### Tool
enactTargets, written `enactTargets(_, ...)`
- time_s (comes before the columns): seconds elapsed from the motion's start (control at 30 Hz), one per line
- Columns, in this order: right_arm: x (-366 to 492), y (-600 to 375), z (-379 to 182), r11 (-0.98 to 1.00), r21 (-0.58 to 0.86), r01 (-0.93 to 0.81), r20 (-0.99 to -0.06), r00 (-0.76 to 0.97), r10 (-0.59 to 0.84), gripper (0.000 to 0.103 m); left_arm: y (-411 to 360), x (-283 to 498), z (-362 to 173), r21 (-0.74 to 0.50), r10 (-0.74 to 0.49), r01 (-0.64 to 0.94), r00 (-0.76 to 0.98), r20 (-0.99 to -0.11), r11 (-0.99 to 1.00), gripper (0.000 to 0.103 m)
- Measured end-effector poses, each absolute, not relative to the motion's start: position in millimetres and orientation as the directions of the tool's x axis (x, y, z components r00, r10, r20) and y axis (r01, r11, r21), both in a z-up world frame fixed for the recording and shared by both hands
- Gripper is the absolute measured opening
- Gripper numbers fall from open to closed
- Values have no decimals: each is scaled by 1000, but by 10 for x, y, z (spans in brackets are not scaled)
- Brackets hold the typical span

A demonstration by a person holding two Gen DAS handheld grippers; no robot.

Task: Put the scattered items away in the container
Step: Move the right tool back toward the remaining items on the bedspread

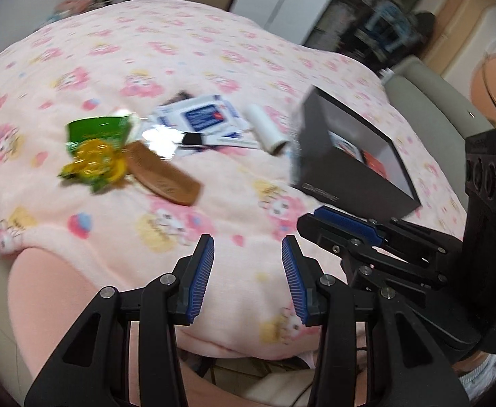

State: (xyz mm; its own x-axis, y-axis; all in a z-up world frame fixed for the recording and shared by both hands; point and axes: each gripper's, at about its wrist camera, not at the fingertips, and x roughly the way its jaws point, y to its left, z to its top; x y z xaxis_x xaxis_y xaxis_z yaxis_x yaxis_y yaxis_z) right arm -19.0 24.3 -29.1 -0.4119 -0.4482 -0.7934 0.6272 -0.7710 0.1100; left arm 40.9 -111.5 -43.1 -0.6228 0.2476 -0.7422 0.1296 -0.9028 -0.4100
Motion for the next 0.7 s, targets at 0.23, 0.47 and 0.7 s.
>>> enactTargets(0.23,-425,-100,-549,-743,196,640,-818,-312,-484,14,-1481,176,-708,-430,209,236,-615,-761,-871,42)
enactTargets(0.47,-828,-168,-811,-787,239,568,-852,-265,-451,14,-1696,-380,-1093,-461,223,333,-556,-801,-823,42)
enactTargets(0.7,-1085,-393,-1094,-781,303,546,-869,-179,-462,14,-1885,-650,-1436,-453,182,452,-524,-832,-768,39)
